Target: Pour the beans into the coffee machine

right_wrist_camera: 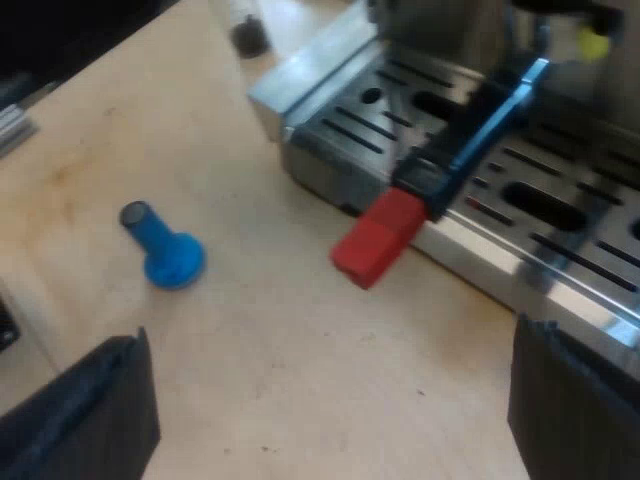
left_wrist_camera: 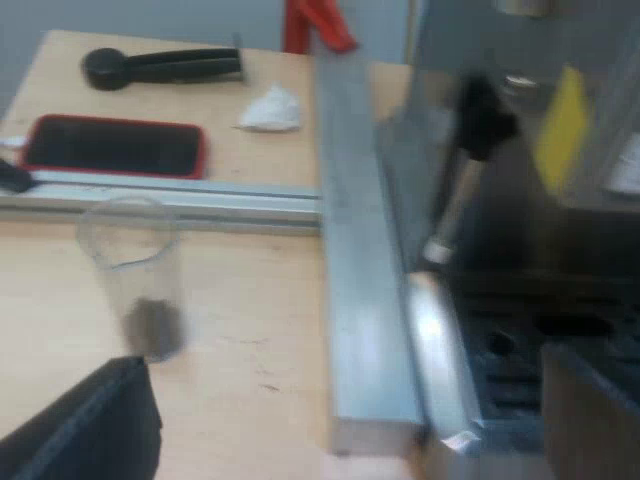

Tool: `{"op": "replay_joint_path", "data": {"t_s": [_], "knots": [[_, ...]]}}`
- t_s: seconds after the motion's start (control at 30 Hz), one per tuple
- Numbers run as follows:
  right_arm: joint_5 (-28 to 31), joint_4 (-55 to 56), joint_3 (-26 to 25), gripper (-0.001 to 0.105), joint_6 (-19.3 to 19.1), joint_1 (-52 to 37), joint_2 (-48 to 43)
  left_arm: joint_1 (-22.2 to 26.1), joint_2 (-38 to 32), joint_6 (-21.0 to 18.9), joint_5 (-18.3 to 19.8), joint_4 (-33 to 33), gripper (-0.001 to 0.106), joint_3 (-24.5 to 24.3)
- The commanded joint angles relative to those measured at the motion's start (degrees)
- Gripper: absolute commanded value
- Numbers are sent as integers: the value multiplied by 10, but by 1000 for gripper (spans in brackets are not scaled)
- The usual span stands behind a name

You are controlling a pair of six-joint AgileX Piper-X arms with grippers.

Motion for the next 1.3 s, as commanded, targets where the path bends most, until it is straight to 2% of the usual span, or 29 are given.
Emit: {"op": "replay_joint_path", "data": {"t_s": [0.03,0.1,0.13,0.2,0.37,0.53,0.6,0.83,0.97,1.1,1.3], "knots": [[-6,-30,-8,74,-4,29,18,56,12,-4,42,-16,79,-4],[-6,-42,-8,74,-4,46,27,71,13,-1,55,-16,79,-4],[-6,-42,-8,74,-4,48,28,114,14,12,73,-16,79,-4],[-6,-74,-8,74,-4,82,50,142,11,26,67,-20,79,-3],[-4,-119,-7,74,-4,119,88,137,11,66,57,-7,79,-1],[21,-158,-6,74,-6,144,124,136,9,76,69,-5,79,17],[35,-191,1,74,-18,157,140,136,9,76,70,-4,79,31],[53,-323,47,74,-17,203,190,136,11,85,22,-21,79,81],[82,-383,71,74,-17,225,217,136,11,88,9,-36,79,107],[113,-445,87,74,-14,238,246,136,11,88,9,-67,79,133],[153,-520,88,74,26,238,293,136,11,97,9,-152,79,172]]}}
